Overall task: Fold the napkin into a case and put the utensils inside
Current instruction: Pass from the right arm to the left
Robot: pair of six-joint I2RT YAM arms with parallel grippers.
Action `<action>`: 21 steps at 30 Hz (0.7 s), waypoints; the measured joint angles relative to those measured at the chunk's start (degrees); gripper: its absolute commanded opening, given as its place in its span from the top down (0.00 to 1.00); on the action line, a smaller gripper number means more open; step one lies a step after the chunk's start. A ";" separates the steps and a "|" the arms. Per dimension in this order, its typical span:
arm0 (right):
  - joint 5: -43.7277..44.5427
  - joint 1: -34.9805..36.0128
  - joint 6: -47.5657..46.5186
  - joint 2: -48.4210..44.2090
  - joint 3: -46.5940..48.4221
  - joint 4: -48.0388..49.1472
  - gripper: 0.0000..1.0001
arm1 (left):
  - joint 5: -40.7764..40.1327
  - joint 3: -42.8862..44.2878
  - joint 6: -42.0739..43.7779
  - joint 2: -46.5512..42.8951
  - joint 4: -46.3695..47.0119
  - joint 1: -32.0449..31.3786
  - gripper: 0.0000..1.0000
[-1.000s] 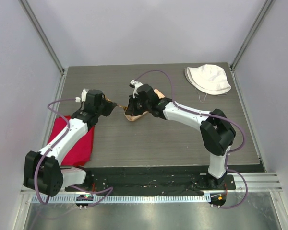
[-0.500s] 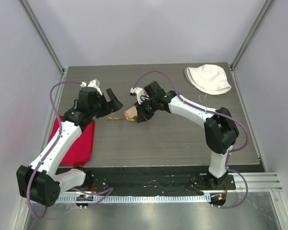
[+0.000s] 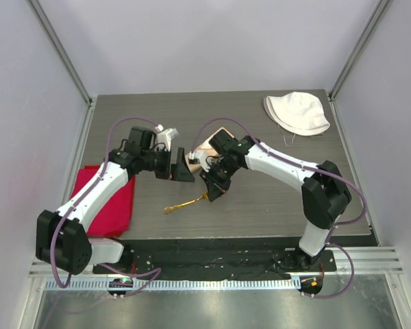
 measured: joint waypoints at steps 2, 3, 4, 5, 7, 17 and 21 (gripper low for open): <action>0.02 0.00 -0.24 -1.38 -0.02 -0.57 0.98 | 2.19 -1.40 0.44 0.63 0.04 -0.92 0.09; -0.02 -0.07 -0.44 -2.36 0.00 -0.70 0.97 | 3.52 -2.38 0.59 0.92 -0.02 -1.38 0.09; -0.02 -0.15 -0.59 -2.99 0.00 -0.72 0.97 | 4.61 -2.99 0.57 1.05 0.00 -1.62 0.10; 0.00 -0.15 -0.66 -3.65 0.04 -0.85 0.98 | 6.05 -3.72 0.52 1.07 0.07 -1.84 0.11; 0.02 -0.28 -0.76 -4.44 0.22 -0.98 0.98 | 8.87 -4.74 0.13 1.03 0.68 -2.19 0.14; -1.31 -4.07 0.98 -6.05 0.37 -0.94 0.84 | 14.58 -6.34 -1.81 0.96 4.26 -3.76 0.96; -0.57 -5.25 4.17 -8.37 0.17 1.88 0.44 | 16.09 -5.75 -1.84 1.18 4.79 -3.89 1.00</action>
